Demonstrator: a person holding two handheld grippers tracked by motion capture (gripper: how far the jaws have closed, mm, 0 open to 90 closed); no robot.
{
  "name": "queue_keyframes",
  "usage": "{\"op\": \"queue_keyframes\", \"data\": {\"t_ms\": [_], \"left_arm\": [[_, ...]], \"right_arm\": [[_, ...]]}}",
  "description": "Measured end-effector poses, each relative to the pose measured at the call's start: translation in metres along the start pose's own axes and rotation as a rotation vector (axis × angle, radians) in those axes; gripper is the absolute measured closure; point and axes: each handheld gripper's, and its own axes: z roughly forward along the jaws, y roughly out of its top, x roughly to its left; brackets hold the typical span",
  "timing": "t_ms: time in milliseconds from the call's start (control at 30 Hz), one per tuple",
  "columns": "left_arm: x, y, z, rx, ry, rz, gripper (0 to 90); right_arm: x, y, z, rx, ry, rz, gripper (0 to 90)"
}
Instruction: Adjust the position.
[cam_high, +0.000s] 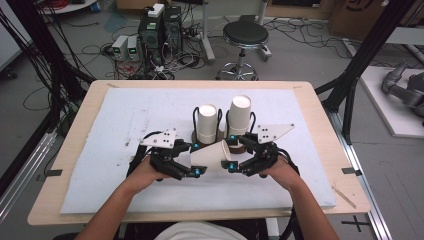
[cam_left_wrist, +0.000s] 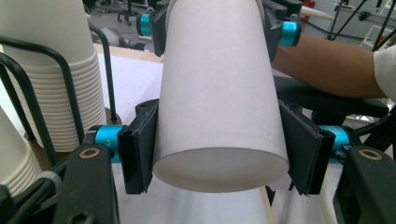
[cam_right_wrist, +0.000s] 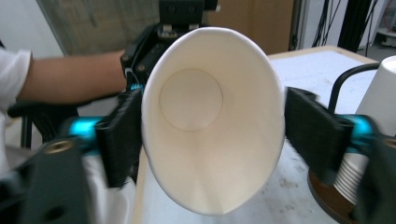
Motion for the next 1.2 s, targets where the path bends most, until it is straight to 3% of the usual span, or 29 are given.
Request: {"op": "queue_keyframes", "data": {"t_ms": [200,267,400,600,833,900,1100,1200], "left_arm": [[-0.001,0.001,0.000,-0.039,-0.011,0.005,35.5],[-0.001,0.001,0.000,-0.037,-0.012,0.006,36.0],[-0.002,0.001,0.002,-0.030,-0.008,0.012,36.3],[-0.001,0.001,0.002,-0.016,0.021,0.002,31.2],[-0.003,0.003,0.000,-0.016,0.022,0.043,31.5],[-0.004,0.002,0.002,-0.008,0.012,0.062,36.2],[-0.005,0.004,0.002,-0.044,0.022,0.080,36.5],[-0.004,0.004,-0.001,-0.071,0.042,0.088,36.1]], "right_arm": [[0.000,-0.002,0.003,-0.022,0.004,0.010,21.4],[0.001,-0.002,0.004,-0.028,0.018,-0.010,29.5],[0.002,0.000,0.003,-0.036,0.014,-0.045,33.8],[0.002,0.001,0.000,-0.017,0.004,-0.056,36.3],[0.002,0.005,0.000,0.023,0.009,-0.074,37.1],[0.003,0.006,0.002,0.033,0.008,-0.075,37.0],[0.005,0.011,0.003,0.010,-0.003,-0.064,31.1],[0.005,0.012,0.005,-0.044,-0.032,-0.021,18.5]]}}
